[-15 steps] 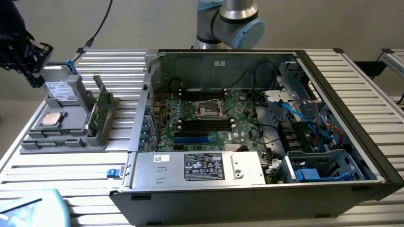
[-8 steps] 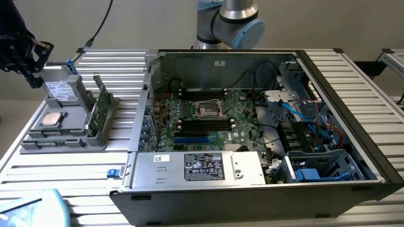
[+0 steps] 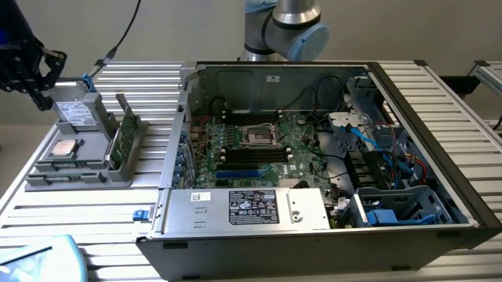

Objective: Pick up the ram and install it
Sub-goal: 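Pick up the ram and move it above insertion slot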

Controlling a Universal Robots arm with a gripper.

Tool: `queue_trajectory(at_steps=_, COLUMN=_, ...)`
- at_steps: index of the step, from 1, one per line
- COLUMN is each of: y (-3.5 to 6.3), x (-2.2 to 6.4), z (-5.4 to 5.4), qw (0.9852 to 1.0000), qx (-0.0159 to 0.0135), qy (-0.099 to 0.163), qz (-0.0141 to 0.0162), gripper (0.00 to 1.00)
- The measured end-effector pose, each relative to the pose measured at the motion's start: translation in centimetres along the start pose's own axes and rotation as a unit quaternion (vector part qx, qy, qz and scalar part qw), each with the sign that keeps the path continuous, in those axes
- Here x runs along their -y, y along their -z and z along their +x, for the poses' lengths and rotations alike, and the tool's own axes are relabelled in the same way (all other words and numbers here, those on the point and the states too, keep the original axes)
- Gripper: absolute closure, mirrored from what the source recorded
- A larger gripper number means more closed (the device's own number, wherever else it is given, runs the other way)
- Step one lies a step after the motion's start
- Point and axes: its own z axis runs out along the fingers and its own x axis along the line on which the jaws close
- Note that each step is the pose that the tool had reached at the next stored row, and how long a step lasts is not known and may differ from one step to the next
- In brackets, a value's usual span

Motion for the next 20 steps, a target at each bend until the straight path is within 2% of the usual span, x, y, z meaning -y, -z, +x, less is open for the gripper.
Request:
queue_trajectory(at_steps=3, y=-0.09, x=0.01, z=0.00, qw=0.9996, qx=-0.0012, qy=0.028, qz=0.0014, gripper=0.89)
queue_trajectory(at_steps=6, y=-0.18, x=0.01, z=-0.01, qw=0.9985, qx=-0.0024, qy=0.055, qz=0.0027, gripper=0.89)
queue_trajectory(at_steps=11, y=-0.35, x=0.02, z=-0.02, qw=0.9949, qx=-0.0044, qy=0.100, qz=0.0050, gripper=0.89)
queue_trajectory(at_steps=13, y=-0.41, x=0.02, z=-0.02, qw=0.9929, qx=-0.0052, qy=0.119, qz=0.0060, gripper=0.89)
queue_trajectory(at_steps=14, y=-0.48, x=0.02, z=-0.03, qw=0.9906, qx=-0.0060, qy=0.136, qz=0.0069, gripper=0.89)
queue_trajectory(at_steps=17, y=-0.59, x=0.03, z=-0.03, qw=0.9866, qx=-0.0071, qy=0.163, qz=0.0082, gripper=0.89)
queue_trajectory(at_steps=20, y=-0.69, x=0.03, z=-0.03, qw=0.9816, qx=-0.0084, qy=0.190, qz=0.0097, gripper=0.89)
